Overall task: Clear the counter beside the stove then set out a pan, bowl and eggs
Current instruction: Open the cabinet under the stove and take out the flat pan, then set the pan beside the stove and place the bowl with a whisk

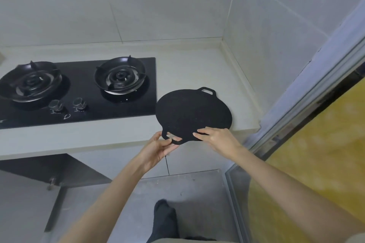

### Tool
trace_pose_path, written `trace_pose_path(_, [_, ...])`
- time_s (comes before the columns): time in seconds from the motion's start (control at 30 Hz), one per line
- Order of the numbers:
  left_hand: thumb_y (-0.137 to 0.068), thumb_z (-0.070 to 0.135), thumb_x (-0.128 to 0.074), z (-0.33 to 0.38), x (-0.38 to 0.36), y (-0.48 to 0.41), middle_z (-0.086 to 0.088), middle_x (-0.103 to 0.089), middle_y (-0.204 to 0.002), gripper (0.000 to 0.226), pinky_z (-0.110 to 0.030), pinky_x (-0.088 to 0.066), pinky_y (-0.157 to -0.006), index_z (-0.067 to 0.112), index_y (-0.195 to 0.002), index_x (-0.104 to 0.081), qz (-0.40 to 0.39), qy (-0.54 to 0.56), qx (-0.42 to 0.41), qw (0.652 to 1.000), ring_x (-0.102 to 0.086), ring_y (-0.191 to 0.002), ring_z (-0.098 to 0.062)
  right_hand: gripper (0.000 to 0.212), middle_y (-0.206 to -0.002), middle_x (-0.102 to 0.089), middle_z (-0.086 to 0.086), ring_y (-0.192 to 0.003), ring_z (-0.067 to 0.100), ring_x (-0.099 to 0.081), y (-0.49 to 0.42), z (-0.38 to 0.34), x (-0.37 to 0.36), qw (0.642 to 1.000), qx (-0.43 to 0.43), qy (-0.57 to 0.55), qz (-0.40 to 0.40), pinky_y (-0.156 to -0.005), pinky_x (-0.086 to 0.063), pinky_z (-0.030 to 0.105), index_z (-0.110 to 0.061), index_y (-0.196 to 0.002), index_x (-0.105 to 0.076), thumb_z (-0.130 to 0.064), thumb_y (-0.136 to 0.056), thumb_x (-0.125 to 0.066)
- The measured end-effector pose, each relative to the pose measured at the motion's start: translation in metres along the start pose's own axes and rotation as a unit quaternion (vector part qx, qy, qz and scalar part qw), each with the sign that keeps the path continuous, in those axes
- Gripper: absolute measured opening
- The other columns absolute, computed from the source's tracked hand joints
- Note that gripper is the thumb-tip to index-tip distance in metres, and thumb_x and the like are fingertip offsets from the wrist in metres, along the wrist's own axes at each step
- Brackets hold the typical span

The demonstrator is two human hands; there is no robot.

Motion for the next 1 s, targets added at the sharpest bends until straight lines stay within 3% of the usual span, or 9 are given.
trace_pose_path(0.13, [-0.093,-0.012,-0.042,0.018,0.003,-0.043,-0.022,-0.068,-0.112,0.03,-0.025,-0.057,-0.08,0.003,-0.118,-0.049,-0.008,-0.013,0.016,1.0,-0.067,-0.107,-0.025,0.087,-0.099,-0.073,-0.013,-0.07,0.014,-0.072,-0.036,0.027,-0.01,0.999,-0.032,0.008,-0.021,-0.033,-0.04,0.016,-0.032,-0.102,-0.075,0.0,-0.023,-0.092])
trace_pose_path(0.33, [-0.095,-0.009,-0.042,0.05,0.013,-0.112,-0.021,-0.067,-0.116,0.031,-0.029,-0.055,-0.088,0.004,-0.122,-0.049,-0.023,-0.027,0.054,0.998,-0.066,-0.108,-0.025,0.084,-0.101,-0.073,-0.013,-0.074,0.02,-0.074,-0.093,0.057,-0.018,0.996,-0.07,0.057,-0.017,-0.034,-0.041,0.019,-0.031,-0.102,-0.075,0.003,-0.026,-0.09])
trace_pose_path(0.43, [-0.097,-0.007,-0.039,0.07,0.017,-0.145,-0.018,-0.069,-0.111,0.027,-0.028,-0.057,-0.084,0.005,-0.117,-0.053,-0.005,-0.041,0.063,0.997,-0.07,-0.097,-0.021,0.081,-0.102,-0.073,-0.011,-0.074,0.021,-0.074,-0.123,0.073,-0.016,0.993,-0.103,0.06,-0.016,-0.035,-0.043,0.021,-0.03,-0.103,-0.075,0.001,-0.03,-0.09])
trace_pose_path(0.5, [-0.099,-0.005,-0.036,0.084,0.02,-0.167,-0.016,-0.07,-0.106,0.026,-0.028,-0.059,-0.077,0.007,-0.114,-0.054,0.011,-0.049,0.071,0.996,-0.073,-0.087,-0.02,0.078,-0.121,-0.067,-0.006,-0.091,0.025,-0.072,-0.144,0.081,-0.011,0.991,-0.12,0.048,-0.043,-0.048,-0.051,0.028,-0.028,-0.121,-0.066,0.001,-0.051,-0.085])
trace_pose_path(0.57, [-0.101,-0.002,-0.034,0.097,0.023,-0.188,-0.016,-0.069,-0.107,0.028,-0.027,-0.06,-0.073,0.004,-0.12,-0.053,0.032,-0.047,0.073,0.996,-0.072,-0.087,-0.021,0.078,-0.15,-0.041,-0.002,-0.121,0.03,-0.057,-0.163,0.088,-0.016,0.988,-0.123,0.029,-0.084,-0.075,-0.052,0.036,-0.024,-0.146,-0.038,0.006,-0.078,-0.062])
trace_pose_path(0.63, [-0.101,0.002,-0.034,0.11,0.027,-0.204,-0.017,-0.067,-0.114,0.031,-0.027,-0.059,-0.074,0.001,-0.127,-0.051,0.051,-0.055,0.077,0.994,-0.069,-0.097,-0.024,0.083,-0.158,-0.022,-0.001,-0.132,0.032,-0.044,-0.184,0.097,-0.017,0.982,-0.141,0.037,-0.124,-0.086,-0.048,0.036,-0.022,-0.152,-0.017,0.007,-0.084,-0.054])
trace_pose_path(0.83, [-0.099,0.014,-0.049,0.141,0.033,-0.232,-0.011,-0.066,-0.12,0.03,-0.034,-0.052,-0.09,0.011,-0.128,-0.055,0.068,-0.095,0.064,0.991,-0.066,-0.107,-0.029,0.085,-0.159,-0.017,0.005,-0.135,0.035,-0.039,-0.237,0.12,-0.017,0.978,-0.145,0.064,-0.135,-0.081,-0.048,0.037,-0.016,-0.153,-0.011,0.007,-0.084,-0.055])
trace_pose_path(0.93, [-0.1,0.011,-0.045,0.154,0.035,-0.238,0.0,-0.062,-0.116,0.039,-0.036,-0.05,-0.09,0.02,-0.138,-0.042,0.105,-0.082,0.042,0.99,-0.066,-0.1,-0.024,0.084,-0.159,-0.016,0.007,-0.14,0.032,-0.032,-0.256,0.129,-0.015,0.98,-0.13,0.064,-0.133,-0.083,-0.048,0.038,-0.014,-0.152,-0.011,0.008,-0.084,-0.054])
trace_pose_path(1.0, [-0.1,0.008,-0.044,0.16,0.034,-0.238,0.0,-0.056,-0.127,0.046,-0.035,-0.049,-0.088,0.018,-0.144,-0.037,0.118,-0.074,0.03,0.99,-0.064,-0.1,-0.021,0.086,-0.159,-0.016,0.008,-0.142,0.03,-0.029,-0.267,0.134,-0.014,0.983,-0.117,0.058,-0.131,-0.084,-0.048,0.039,-0.012,-0.152,-0.01,0.009,-0.083,-0.055])
Point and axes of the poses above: each hand's wrist, its own y-axis away from the middle knuckle, its own x-axis out of the back of the hand, z = x × y, the point moved 7 cm from there along -y, towards the middle knuckle
